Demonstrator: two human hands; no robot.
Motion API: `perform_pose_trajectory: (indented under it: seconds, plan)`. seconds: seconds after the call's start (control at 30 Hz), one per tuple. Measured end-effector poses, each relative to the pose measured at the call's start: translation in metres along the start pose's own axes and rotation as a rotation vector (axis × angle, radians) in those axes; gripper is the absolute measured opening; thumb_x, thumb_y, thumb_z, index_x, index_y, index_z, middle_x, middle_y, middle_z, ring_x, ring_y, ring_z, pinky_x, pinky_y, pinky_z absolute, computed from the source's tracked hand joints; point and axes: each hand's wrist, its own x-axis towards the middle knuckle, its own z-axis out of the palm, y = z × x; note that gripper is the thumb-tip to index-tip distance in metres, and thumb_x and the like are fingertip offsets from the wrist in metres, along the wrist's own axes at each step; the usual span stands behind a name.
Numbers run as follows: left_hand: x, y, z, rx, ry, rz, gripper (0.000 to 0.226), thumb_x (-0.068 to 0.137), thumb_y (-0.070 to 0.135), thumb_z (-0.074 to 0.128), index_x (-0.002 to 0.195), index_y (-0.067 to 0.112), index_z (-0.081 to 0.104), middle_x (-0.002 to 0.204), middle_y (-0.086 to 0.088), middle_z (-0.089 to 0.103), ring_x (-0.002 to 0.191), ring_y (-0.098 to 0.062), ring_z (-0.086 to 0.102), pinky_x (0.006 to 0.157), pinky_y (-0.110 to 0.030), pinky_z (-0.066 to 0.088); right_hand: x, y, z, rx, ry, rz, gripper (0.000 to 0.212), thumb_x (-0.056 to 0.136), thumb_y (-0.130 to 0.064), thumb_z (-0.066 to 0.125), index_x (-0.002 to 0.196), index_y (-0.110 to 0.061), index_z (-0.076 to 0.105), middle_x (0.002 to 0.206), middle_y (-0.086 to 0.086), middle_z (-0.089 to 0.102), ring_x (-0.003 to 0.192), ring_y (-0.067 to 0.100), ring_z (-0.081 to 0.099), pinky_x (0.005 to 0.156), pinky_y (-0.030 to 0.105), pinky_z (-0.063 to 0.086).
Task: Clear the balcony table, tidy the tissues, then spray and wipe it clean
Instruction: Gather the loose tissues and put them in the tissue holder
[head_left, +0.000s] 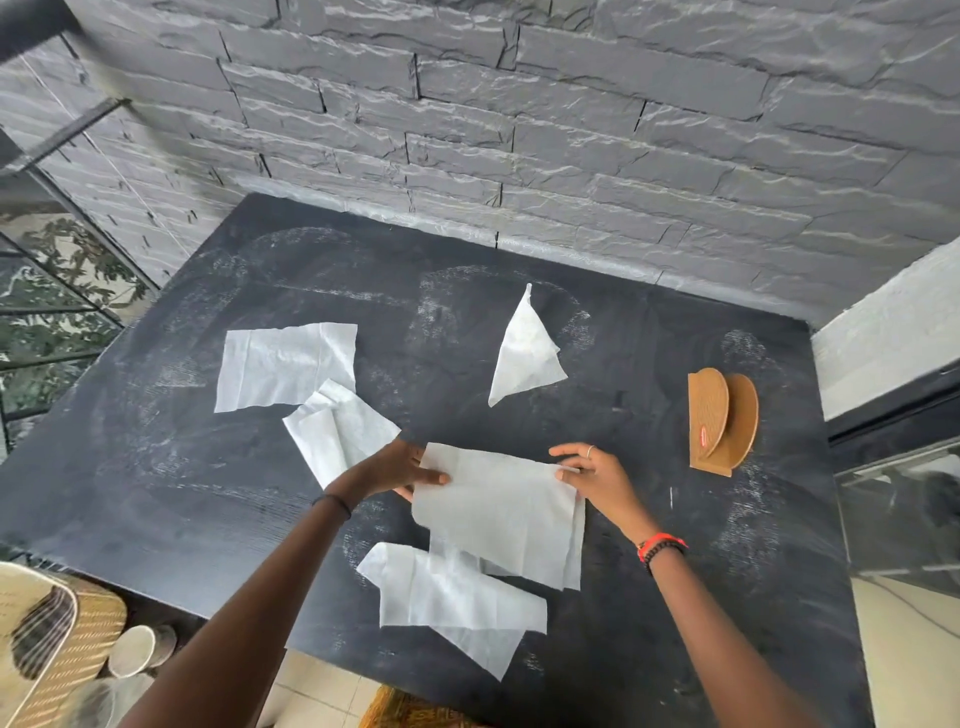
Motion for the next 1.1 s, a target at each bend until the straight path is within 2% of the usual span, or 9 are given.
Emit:
perform_pose_trajectory:
  seconds: [0.13,0.27,0.4,0.5,0.6,0.67,0.83,0.93,1.1]
  plan:
    - [0.006,-0.014,0.002,0.118,0.078,0.006,0.064,0.068,0.032,0.083,0.119,0.009,0.053,0.096,-0.017,0.068,0.08,-0.025,0.068,0.055,-0.027,0.054,0.006,0.005,0.005,-0.045,0.063,-0.025,0.03,0.083,0.005,0.062,0.103,-0.017,0.065,0.084,-0.003,0.07,0.078,0.012,0.063,0.07,0.011,0.046]
    - [0.022,-0.031,0.004,0.291,0.112,0.053,0.084,0.049,0.066,0.071,0.122,0.024,0.061,0.092,-0.019,0.069,0.047,-0.014,0.054,0.054,-0.021,0.041,0.007,0.002,0.002,-0.091,0.149,-0.069,0.025,0.085,0.002,0.062,0.105,-0.011,0.066,0.085,-0.001,0.07,0.073,0.001,0.063,0.071,0.009,0.047]
    - [0.01,-0.017,0.008,0.336,0.162,0.041,0.038,0.069,0.036,0.082,0.092,0.01,0.064,0.056,0.003,0.044,0.049,-0.008,0.037,0.052,-0.022,0.031,0.011,0.0,0.004,-0.213,0.174,-0.065,0.026,0.085,0.004,0.059,0.107,-0.005,0.067,0.094,0.006,0.07,0.076,-0.001,0.061,0.069,0.006,0.043]
    - [0.009,-0.016,0.01,0.354,0.19,0.063,0.046,0.072,0.029,0.082,0.058,0.019,0.04,0.055,0.01,0.039,0.051,-0.004,0.035,0.049,-0.017,0.027,0.01,0.003,0.012,-0.434,0.257,-0.113,0.032,0.083,0.001,0.062,0.113,-0.011,0.065,0.109,0.005,0.064,0.102,0.02,0.056,0.087,0.02,0.04]
    - [0.003,-0.021,0.003,0.322,0.232,0.074,0.027,0.076,0.02,0.078,0.065,0.024,0.054,0.068,0.008,0.059,0.065,-0.006,0.055,0.057,-0.005,0.038,-0.012,-0.01,0.034,-0.499,0.354,-0.236,0.016,0.086,-0.007,0.062,0.101,-0.012,0.066,0.101,0.002,0.062,0.097,0.019,0.051,0.086,0.023,0.038]
    - [-0.006,-0.027,-0.003,0.293,0.278,0.1,0.017,0.078,0.01,0.075,0.076,0.02,0.061,0.078,0.002,0.063,0.076,-0.013,0.06,0.063,-0.005,0.04,-0.038,-0.021,0.059,-0.482,0.233,-0.32,0.005,0.09,-0.014,0.06,0.089,-0.013,0.064,0.092,-0.003,0.062,0.09,0.012,0.052,0.081,0.024,0.044]
    - [-0.039,-0.045,-0.01,0.381,0.18,0.224,0.045,0.075,-0.004,0.071,0.078,0.037,0.055,0.088,-0.005,0.058,0.064,-0.002,0.053,0.07,-0.022,0.045,-0.095,-0.01,0.12,-0.688,-0.1,-0.565,0.029,0.085,-0.045,0.057,0.081,-0.016,0.055,0.08,-0.003,0.057,0.08,0.013,0.052,0.068,0.024,0.046]
    - [-0.061,-0.049,-0.005,0.484,-0.017,0.24,0.044,0.076,0.002,0.072,0.084,0.043,0.058,0.103,-0.004,0.056,0.082,-0.001,0.051,0.073,-0.011,0.044,-0.105,0.004,0.142,-0.763,-0.158,-0.58,0.041,0.075,-0.055,0.064,0.087,-0.016,0.058,0.084,-0.004,0.058,0.08,0.015,0.054,0.07,0.026,0.049]
    - [-0.081,-0.057,0.014,0.745,-0.098,0.284,0.043,0.079,0.022,0.073,0.105,0.053,0.06,0.122,0.003,0.046,0.114,-0.011,0.04,0.102,-0.027,0.024,-0.105,0.006,0.164,-0.8,-0.106,-0.583,0.049,0.072,-0.066,0.055,0.087,-0.019,0.059,0.083,-0.007,0.056,0.079,0.013,0.054,0.074,0.024,0.048]
